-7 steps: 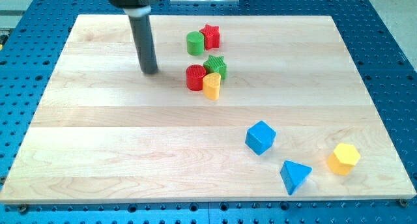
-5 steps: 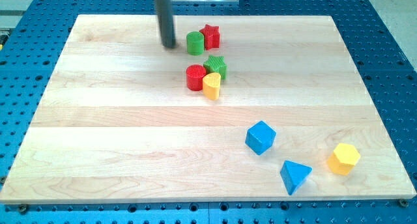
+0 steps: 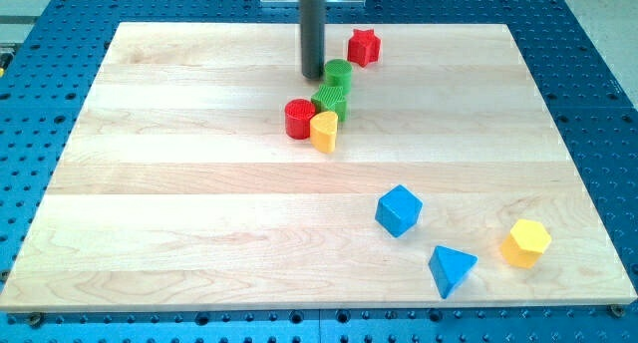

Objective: Move the green circle diagonally top right to the heart

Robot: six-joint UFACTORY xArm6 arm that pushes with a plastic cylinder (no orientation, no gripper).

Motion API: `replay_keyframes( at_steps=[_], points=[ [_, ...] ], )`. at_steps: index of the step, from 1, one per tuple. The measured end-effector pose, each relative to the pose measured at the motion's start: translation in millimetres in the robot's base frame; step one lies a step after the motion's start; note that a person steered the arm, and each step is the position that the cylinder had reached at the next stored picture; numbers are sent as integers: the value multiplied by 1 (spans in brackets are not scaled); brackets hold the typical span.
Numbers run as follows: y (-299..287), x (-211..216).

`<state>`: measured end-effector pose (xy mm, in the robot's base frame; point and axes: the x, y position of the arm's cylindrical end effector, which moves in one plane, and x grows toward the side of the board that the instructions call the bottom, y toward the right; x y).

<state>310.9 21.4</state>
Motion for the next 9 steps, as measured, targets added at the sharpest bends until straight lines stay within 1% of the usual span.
replay_keyframes(
  at_steps=[1, 3, 4, 5, 6, 7, 9],
  points=[
    [71, 27],
    [127, 23],
    [114, 61],
    [91, 69],
    [131, 76],
    [117, 100],
    [63, 100]
  ],
)
